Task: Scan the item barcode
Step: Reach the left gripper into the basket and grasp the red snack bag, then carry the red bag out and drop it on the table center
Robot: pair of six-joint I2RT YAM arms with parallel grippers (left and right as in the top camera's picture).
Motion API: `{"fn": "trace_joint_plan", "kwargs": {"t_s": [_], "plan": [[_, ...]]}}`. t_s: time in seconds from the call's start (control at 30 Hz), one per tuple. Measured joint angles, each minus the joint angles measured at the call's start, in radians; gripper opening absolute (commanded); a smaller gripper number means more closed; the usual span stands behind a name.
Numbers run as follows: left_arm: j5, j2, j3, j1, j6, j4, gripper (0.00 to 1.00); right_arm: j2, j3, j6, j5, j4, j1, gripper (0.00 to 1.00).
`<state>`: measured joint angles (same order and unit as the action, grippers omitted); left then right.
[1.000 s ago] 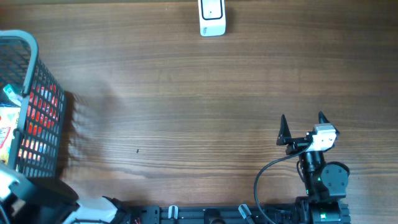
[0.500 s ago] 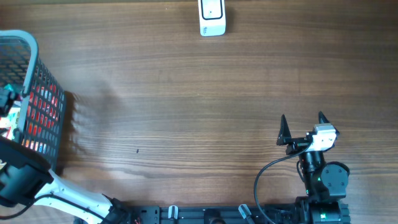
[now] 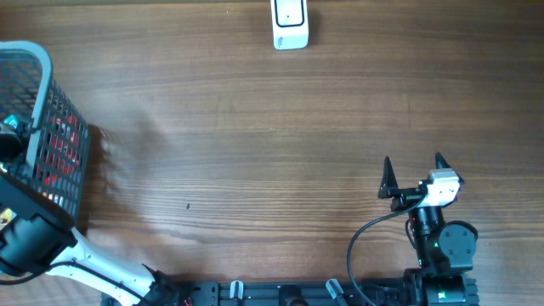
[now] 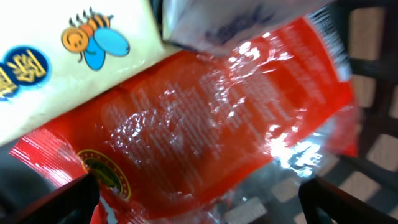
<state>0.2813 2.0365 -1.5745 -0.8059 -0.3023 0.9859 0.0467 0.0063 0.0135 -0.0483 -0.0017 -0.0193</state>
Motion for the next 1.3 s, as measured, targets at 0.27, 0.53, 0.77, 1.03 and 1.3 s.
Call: {"fn": "trace_joint_plan", "kwargs": {"t_s": [0.27,0.53,0.77,1.03,1.3], "plan": [[-0.004,-0.02,0.129,-0.002,-0.024,-0.19,0.34,0.0,0.0,0.0,0.0,0.0,0.0,1.0],[0.058,-0.026,0.146,-0.003,-0.019,-0.227,0.04,0.0,0.0,0.0,0.0,0.0,0.0,1.0],[0.122,-0.087,0.146,-0.005,-0.019,-0.213,0.04,0.0,0.0,0.0,0.0,0.0,0.0,1.0],[0.144,-0.545,0.137,-0.078,-0.1,-0.284,0.04,0.0,0.0,0.0,0.0,0.0,0.0,1.0],[0.344,-0.853,0.137,-0.011,-0.253,-0.357,0.04,0.0,0.0,0.0,0.0,0.0,0.0,1.0]]}}
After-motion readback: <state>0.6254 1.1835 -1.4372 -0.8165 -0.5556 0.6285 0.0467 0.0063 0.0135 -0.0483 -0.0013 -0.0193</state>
